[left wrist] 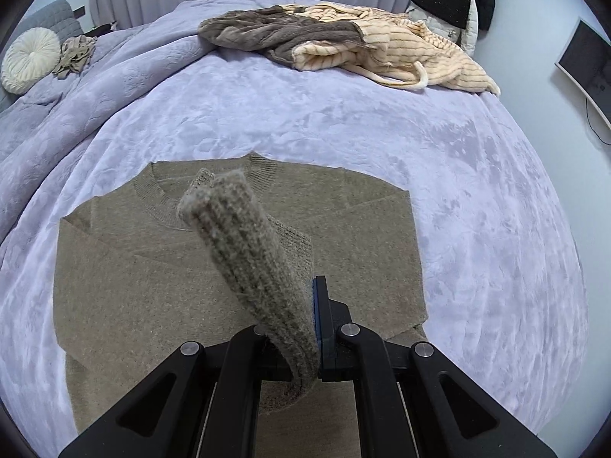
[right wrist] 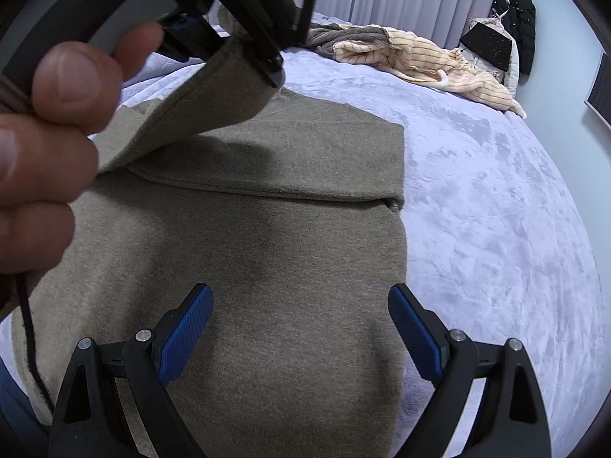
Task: Fold small clothes
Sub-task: 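Carry the gripped cuff with the left tool across the sweater body, then lay the second sleeve on the body and open the left tool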
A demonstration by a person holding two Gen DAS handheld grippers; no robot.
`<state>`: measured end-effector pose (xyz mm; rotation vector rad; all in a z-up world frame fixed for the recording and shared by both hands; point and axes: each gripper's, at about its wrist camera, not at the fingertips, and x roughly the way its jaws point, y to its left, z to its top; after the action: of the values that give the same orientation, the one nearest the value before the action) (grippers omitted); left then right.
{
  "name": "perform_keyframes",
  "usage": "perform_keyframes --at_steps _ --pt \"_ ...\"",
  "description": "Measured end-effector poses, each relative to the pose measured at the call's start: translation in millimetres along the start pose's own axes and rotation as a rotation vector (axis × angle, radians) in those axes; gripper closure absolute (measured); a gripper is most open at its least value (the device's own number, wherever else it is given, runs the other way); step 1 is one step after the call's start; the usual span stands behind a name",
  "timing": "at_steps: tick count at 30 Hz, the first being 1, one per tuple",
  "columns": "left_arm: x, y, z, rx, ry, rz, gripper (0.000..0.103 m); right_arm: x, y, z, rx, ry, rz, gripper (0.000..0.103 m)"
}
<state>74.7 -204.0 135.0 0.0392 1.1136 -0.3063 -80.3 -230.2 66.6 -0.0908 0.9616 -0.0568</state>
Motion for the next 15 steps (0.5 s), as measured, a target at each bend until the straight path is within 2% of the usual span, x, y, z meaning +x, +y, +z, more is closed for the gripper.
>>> perform_keyframes --at_steps 15 --pt "53.8 -59.9 -12.0 0.134 0.086 0.03 0.095 2.3 -16.0 -21.0 0.021 0.017 -0.02 0.009"
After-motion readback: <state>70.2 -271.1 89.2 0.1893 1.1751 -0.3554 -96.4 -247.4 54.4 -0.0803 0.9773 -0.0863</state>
